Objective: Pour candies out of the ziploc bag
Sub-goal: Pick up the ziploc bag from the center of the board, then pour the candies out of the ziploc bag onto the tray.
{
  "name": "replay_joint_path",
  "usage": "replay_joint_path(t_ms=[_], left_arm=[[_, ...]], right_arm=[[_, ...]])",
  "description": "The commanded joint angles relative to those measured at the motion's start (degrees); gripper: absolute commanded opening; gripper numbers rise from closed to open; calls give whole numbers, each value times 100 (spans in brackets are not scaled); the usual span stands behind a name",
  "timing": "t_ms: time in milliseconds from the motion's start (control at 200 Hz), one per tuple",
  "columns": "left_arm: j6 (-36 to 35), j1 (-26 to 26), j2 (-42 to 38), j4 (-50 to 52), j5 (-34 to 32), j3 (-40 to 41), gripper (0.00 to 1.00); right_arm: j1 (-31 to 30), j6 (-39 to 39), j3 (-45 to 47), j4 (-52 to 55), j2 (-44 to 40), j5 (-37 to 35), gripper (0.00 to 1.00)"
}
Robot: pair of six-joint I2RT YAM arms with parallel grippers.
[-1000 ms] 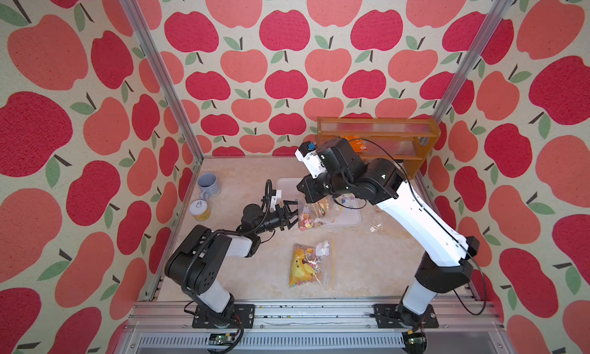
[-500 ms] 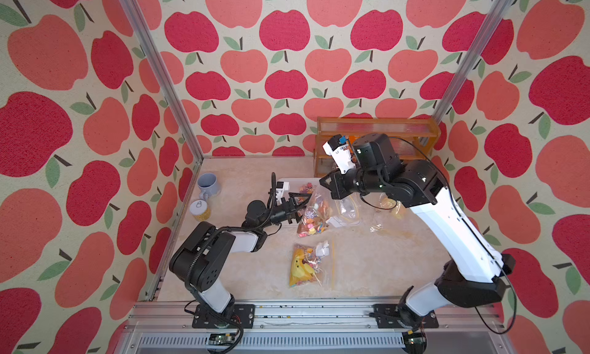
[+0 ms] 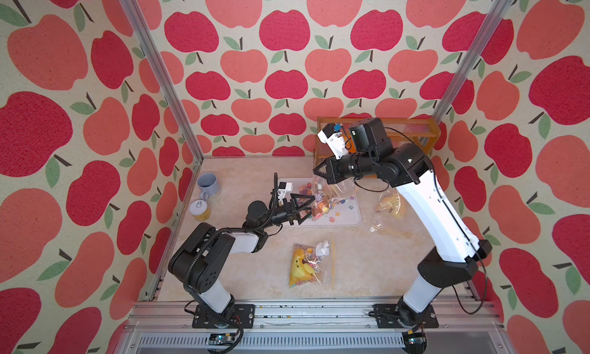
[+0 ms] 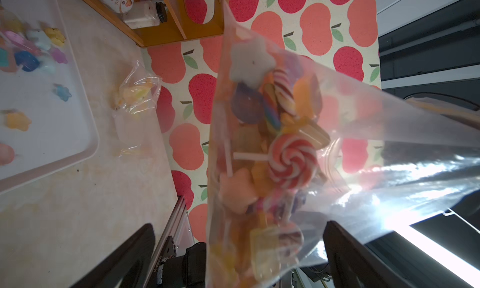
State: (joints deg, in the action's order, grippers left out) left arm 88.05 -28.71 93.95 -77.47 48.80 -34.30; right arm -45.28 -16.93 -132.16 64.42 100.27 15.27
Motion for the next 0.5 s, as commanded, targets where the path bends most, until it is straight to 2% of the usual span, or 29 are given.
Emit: replay_joint_path(t_ms=[0,50,135,165,250,330,495], left_arm=[[8,70,-189,-321,-69,-15,99],[3,87,-217,-319,-81,-21,99],[40,94,-260,-317,-57,-56,89],[54,102,-263,-321,-46,-64,83],[62,141,-266,-315,-33,-29,54],[83,219,-276,-321,-27,69,41],[28,278,-362,-321,-105,205,33]], right_arm=[[-199,43,-416,-280,92,520,0],[-218,57,-343,-311,65,516,0],[-190,105,-24,-403,-55,427,0],[-146,95,134,-465,-118,421,0],[-28,-8,610,-717,-322,491,0],[53,-76,968,-929,-508,489,0],[208,-162,1289,-1152,-692,568,0]])
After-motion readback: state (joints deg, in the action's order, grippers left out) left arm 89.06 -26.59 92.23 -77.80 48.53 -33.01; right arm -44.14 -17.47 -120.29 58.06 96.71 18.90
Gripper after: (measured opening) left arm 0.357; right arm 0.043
